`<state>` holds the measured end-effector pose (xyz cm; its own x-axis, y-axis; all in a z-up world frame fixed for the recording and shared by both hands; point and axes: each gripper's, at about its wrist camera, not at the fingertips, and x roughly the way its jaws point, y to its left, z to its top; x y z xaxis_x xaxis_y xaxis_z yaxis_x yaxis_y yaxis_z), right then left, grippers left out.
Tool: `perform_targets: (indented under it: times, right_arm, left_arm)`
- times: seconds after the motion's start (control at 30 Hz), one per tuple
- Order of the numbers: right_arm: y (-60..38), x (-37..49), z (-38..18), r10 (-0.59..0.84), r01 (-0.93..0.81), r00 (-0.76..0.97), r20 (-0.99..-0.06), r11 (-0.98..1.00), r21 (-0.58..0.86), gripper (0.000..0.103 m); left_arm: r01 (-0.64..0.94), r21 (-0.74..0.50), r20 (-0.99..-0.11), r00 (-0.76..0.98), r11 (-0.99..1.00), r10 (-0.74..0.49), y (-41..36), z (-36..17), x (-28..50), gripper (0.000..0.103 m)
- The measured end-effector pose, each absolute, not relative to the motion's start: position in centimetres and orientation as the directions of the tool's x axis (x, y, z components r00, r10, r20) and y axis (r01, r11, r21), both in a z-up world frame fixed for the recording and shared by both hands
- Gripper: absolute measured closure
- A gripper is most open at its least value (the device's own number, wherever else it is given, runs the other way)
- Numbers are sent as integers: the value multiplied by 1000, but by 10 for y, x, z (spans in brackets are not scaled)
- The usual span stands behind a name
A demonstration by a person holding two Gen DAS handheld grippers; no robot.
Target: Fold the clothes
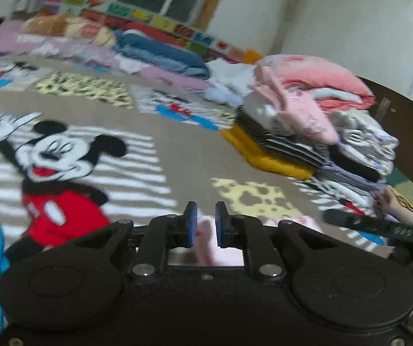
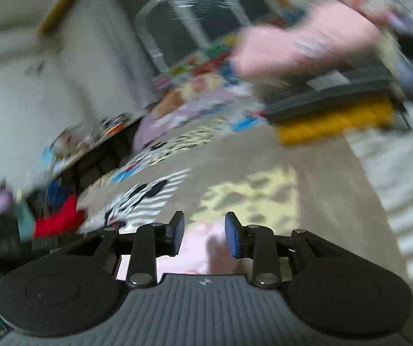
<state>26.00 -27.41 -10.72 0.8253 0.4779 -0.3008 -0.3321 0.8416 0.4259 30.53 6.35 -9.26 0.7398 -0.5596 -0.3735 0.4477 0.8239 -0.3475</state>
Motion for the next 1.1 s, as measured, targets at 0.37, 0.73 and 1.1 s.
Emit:
perform_targets:
  times: [0.37,0.73,1.1]
  right_arm:
    - [-264,291,-123,502,-304,749,-432,840,449,76]
    - [-269,251,-108,448,-291,812,-374,867,405,65]
    - [-284,174,-142,475,-23,778,-410,674,738,41]
  left_arm:
    - [439,-405,-522,609,802,-597,48,-116,332,86]
    - [369,-420,-456,704,829,-544,63,-92,280,53]
    - [94,-722,-476,653,686,-589,85,-117,211,45]
